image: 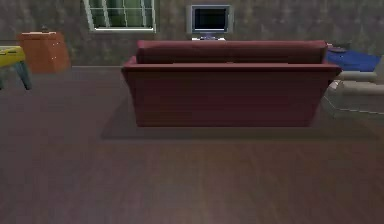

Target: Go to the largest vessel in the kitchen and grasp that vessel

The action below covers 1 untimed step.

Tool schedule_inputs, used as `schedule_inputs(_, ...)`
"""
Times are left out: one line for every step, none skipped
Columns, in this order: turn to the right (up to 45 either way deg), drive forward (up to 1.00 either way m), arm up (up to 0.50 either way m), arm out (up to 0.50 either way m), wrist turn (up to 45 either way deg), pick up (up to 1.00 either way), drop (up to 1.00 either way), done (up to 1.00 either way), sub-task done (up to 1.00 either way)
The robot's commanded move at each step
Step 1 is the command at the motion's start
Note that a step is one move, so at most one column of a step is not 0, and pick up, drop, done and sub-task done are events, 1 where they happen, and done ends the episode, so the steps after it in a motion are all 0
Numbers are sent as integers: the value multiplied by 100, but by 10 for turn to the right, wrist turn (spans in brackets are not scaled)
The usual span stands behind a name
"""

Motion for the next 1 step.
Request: schedule_inputs(450,0,0,0,0,0,0,0,0)
